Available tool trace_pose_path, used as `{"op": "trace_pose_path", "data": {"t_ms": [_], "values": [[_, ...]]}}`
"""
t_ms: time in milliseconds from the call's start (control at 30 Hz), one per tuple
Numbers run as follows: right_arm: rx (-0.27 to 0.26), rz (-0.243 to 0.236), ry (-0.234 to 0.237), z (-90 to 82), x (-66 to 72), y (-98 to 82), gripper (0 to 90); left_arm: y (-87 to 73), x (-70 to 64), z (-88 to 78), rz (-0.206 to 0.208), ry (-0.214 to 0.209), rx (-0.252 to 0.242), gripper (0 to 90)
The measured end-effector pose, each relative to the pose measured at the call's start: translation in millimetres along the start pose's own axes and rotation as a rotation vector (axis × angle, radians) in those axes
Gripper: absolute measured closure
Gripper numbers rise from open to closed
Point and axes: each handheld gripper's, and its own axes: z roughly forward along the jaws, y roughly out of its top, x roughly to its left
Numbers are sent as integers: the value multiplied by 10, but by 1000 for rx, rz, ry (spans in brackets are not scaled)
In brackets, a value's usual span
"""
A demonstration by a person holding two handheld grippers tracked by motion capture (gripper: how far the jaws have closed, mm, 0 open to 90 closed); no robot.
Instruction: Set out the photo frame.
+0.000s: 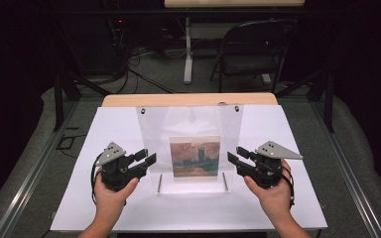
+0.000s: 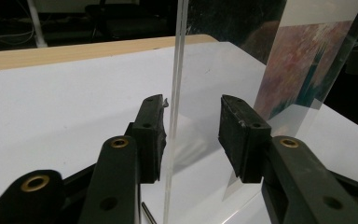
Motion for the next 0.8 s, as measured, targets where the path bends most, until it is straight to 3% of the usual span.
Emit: {"op": "trace_pose_path", "data": {"t_ms": [333,500,800], "values": [[-16,-9,-15,-121,-81,-30,436,-30,91,-158,23,46,-33,438],[-27,-9,-26,-213,-109,-41,414,-59,144,-233,15,58,-34,418],[-39,-1,-94,-410,-230,-209,390,-287,316,-368,-17,111,-20,396]]}}
